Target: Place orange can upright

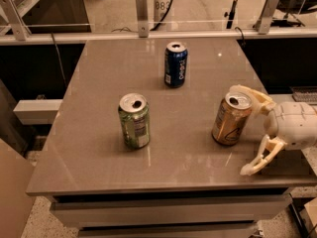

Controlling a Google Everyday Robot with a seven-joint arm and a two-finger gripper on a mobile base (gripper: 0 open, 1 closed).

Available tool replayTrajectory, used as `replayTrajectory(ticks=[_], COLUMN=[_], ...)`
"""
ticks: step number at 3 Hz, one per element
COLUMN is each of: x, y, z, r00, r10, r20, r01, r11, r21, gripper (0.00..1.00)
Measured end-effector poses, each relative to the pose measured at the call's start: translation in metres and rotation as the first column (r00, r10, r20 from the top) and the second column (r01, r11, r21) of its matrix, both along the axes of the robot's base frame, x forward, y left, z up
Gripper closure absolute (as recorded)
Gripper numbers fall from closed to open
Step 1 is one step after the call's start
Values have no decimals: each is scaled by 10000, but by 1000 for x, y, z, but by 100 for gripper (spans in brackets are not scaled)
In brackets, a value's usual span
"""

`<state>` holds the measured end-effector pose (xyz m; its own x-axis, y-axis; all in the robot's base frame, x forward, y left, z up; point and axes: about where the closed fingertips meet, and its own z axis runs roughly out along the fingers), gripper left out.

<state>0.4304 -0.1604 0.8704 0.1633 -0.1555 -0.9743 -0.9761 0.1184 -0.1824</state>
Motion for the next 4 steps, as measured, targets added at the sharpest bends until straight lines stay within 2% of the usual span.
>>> replayTrajectory(ticks=[1, 2, 3, 4], x=[1, 6, 9, 13], y=[-1, -7, -11, -14], z=[-2, -5, -7, -5], r00=[10000, 10000, 9999, 9995], r10=[57, 13, 24, 311], r20=[-7, -48, -110, 70], r01=[-58, -15, -36, -294], r11=[9999, 9982, 9937, 9835], r21=[-161, -603, -1117, -1784], gripper=[0, 0, 0, 0])
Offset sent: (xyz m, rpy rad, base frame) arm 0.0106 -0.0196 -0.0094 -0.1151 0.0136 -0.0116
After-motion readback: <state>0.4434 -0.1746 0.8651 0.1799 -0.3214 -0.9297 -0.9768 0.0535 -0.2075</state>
